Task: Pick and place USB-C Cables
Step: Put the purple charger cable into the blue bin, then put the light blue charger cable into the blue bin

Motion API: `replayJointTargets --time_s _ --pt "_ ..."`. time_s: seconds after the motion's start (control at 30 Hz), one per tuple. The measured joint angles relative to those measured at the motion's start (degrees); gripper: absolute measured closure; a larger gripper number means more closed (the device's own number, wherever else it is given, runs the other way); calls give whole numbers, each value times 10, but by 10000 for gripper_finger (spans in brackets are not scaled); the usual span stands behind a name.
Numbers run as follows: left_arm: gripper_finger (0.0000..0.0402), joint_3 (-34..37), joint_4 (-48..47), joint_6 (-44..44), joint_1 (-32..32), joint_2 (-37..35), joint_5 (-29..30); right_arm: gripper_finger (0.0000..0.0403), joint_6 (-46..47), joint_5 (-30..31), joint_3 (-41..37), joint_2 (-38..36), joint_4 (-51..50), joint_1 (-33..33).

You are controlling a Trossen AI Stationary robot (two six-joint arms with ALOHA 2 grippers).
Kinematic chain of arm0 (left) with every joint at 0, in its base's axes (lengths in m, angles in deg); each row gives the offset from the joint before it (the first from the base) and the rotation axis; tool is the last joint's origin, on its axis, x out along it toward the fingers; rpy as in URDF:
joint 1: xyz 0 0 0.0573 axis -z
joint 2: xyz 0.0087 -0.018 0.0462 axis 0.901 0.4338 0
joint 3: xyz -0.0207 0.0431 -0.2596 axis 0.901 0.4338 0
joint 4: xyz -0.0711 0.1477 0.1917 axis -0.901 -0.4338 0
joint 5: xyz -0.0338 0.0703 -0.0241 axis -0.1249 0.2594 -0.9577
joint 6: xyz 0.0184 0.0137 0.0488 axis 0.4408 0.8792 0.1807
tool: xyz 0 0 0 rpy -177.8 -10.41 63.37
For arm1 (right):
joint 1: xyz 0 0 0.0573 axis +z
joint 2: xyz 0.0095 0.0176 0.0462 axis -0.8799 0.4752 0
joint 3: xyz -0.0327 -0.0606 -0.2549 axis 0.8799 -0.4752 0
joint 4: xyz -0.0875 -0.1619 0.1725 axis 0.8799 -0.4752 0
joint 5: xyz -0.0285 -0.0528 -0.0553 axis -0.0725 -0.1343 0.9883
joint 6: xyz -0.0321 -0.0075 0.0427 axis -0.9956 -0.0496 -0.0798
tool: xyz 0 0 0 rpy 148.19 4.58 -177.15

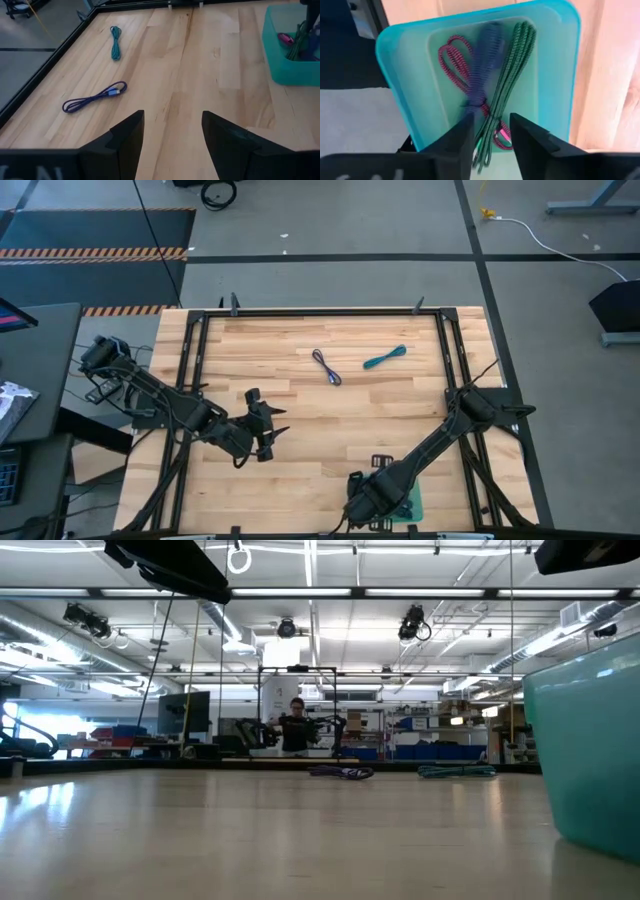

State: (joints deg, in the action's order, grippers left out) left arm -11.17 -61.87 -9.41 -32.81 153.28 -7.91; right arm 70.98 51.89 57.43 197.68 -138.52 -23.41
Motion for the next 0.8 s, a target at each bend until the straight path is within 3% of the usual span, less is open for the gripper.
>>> replayJointTargets --time_s 0.27,0.37,0.63,0.8 --pt "193 0 0 5 -1 0 0 250 -11 18 4 0 -37 -11" --pt "194 0 0 6 -13 0 -3 252 -31 65 24 -1 -84 -21" --pt "194 0 0 48 -91 0 -121 252 -98 245 50 -71 -142 -55" --pt "194 0 2 119 -186 1 -200 252 -133 301 50 -124 -146 -103"
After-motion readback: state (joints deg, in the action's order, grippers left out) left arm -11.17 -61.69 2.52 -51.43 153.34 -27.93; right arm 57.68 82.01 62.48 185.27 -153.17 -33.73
